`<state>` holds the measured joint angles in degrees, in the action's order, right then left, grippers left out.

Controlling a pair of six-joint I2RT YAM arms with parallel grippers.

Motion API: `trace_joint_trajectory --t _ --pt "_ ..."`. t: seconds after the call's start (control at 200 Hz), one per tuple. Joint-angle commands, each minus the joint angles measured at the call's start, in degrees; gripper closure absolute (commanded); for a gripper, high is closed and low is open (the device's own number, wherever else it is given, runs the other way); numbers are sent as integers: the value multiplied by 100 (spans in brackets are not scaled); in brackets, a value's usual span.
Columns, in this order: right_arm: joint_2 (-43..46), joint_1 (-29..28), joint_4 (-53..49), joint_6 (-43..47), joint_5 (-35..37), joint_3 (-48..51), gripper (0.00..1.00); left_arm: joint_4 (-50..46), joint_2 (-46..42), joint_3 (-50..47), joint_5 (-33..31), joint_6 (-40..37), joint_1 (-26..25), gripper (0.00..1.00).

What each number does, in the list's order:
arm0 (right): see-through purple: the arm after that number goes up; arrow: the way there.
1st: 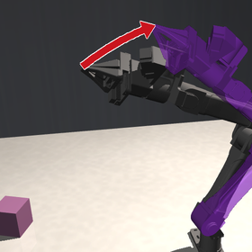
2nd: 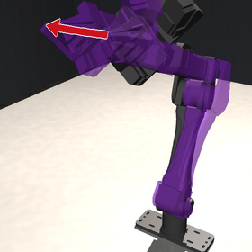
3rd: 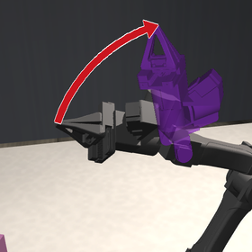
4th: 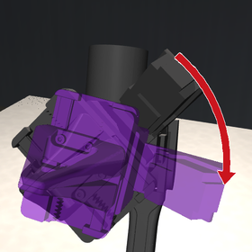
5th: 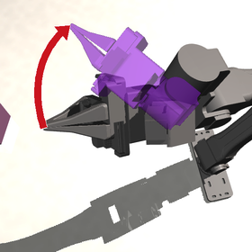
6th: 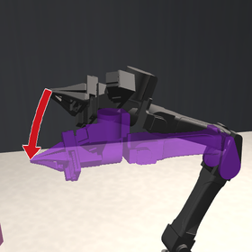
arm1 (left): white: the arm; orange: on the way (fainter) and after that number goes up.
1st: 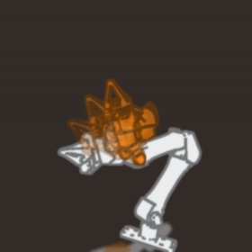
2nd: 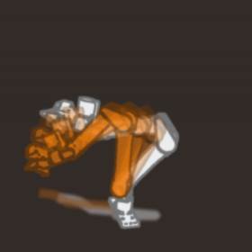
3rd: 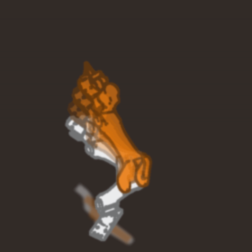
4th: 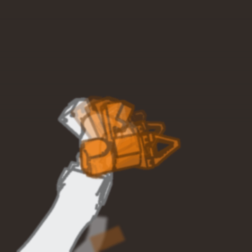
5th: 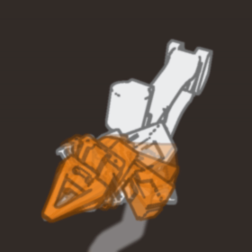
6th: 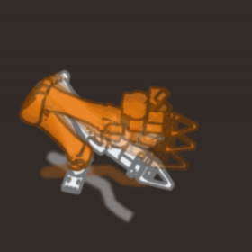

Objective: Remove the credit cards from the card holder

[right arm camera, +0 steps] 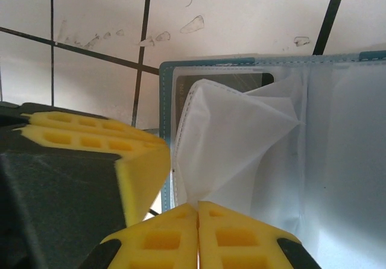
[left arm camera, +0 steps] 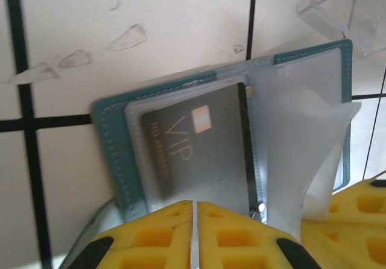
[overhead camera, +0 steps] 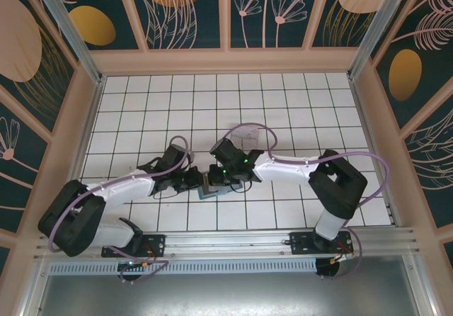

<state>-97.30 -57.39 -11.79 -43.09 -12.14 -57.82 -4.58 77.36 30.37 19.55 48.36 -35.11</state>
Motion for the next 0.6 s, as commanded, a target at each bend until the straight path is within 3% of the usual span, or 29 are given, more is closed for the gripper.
trace_joint_trajectory --t 0.0,0.36,0.595 --pt "283 67 448 -158 -216 193 91 213 220 209 101 96 -98 88" --pt "481 128 587 -212 -250 419 86 278 739 562 344 25 -248 88" --pt "1010 242 190 -247 179 642 65 177 898 798 373 -36 -311 88"
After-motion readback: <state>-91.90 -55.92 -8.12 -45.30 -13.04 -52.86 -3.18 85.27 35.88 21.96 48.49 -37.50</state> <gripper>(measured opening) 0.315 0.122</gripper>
